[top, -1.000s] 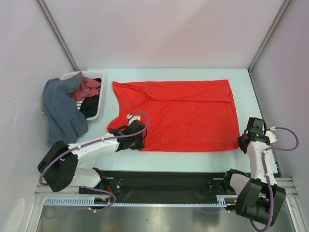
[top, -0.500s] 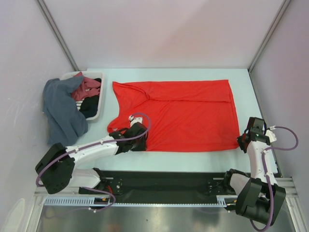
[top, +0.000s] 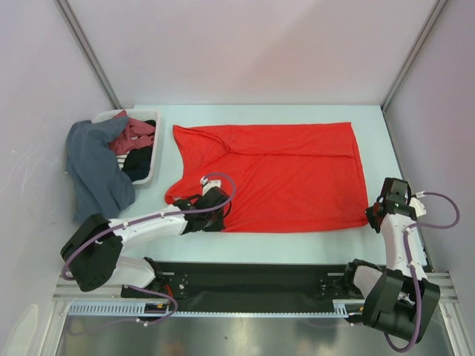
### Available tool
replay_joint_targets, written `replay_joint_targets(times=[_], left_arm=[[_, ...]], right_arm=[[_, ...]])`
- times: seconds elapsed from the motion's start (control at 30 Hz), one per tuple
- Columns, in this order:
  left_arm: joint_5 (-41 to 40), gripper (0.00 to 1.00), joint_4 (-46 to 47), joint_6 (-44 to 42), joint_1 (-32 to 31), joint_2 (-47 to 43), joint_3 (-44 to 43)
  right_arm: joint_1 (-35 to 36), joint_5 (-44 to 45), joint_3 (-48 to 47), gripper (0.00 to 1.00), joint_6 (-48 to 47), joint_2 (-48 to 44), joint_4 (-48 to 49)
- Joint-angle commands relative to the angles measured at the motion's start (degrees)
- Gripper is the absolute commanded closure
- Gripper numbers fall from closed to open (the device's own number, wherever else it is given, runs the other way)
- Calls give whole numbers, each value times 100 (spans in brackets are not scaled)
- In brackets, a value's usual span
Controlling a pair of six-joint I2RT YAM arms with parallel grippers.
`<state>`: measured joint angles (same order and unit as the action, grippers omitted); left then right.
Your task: Fold and stack the tank tops
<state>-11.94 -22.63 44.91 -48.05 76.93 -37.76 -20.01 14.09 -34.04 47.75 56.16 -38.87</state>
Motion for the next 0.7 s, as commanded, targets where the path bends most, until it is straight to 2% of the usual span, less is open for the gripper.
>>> replay_joint_targets(times=[0.0, 0.17, 0.4, 0.67], left_arm=[[-220, 99, -223, -113, -11, -46, -583], [-45, 99, -347, -447, 278, 103, -1162], [228, 100, -426, -781, 1017, 401, -1778], [359, 100, -479, -984, 1552, 947, -2446]], right_arm=[[-29, 42, -383, 100, -11, 79, 161], [-3, -38, -630, 100, -2, 342, 319], [120, 68, -1183, 100, 103, 1045, 512], [445, 322, -2096, 100, 191, 2178, 521]])
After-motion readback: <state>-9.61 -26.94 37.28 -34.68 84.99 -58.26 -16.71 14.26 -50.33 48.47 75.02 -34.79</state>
